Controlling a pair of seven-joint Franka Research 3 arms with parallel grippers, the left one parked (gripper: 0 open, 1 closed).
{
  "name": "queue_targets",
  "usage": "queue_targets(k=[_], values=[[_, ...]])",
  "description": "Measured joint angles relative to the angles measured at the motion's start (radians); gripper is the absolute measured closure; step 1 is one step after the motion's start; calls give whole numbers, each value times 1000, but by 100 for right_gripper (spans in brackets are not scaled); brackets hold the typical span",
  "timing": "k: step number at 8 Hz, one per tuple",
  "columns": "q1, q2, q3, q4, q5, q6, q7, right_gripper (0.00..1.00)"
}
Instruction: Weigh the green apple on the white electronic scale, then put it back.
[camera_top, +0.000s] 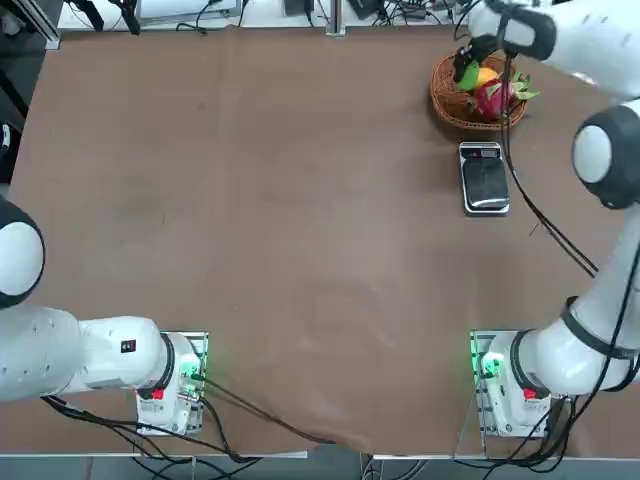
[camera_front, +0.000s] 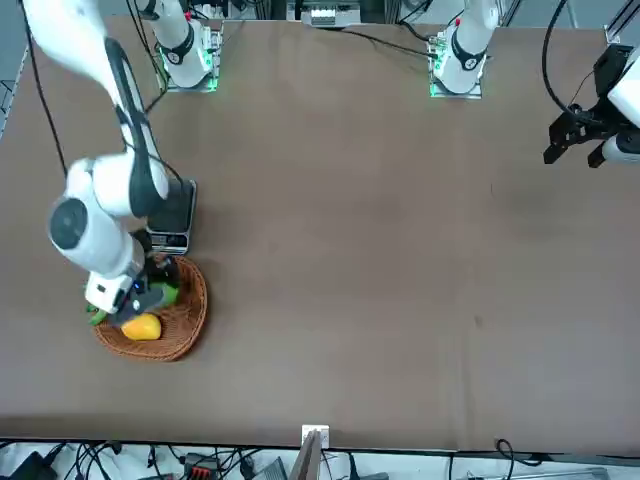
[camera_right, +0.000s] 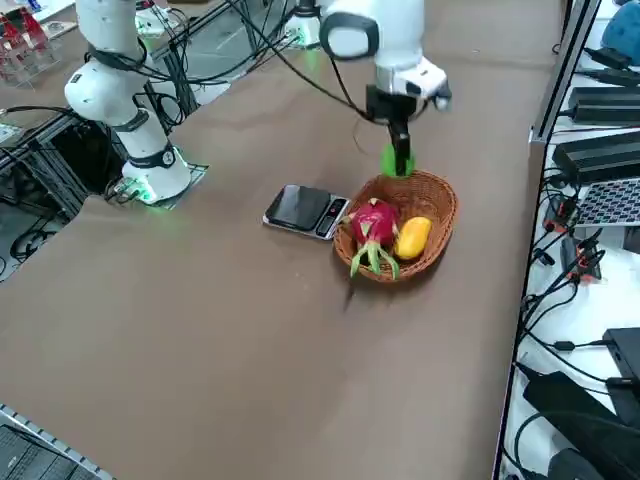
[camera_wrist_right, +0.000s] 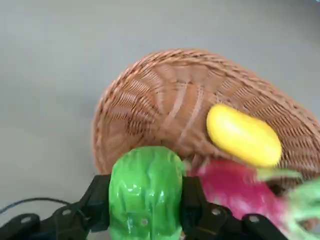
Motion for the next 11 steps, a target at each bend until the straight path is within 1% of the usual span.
queue_targets(k=[1,3,5,6,8,10,11], values=[[-2,-73,-2,-71,3,-9,1,31],[-16,-195,-8,-247,4,1,1,31],[-32,-292,-10,-444,4,86,1,31],[-41,-323,-11,-530,4,138,1,31],[-56,-341,-11,-653,4,248,0,31],[-61,-328,-12,-719,4,333,0,31],[-62,-316,-12,-736,4,361,0,31]])
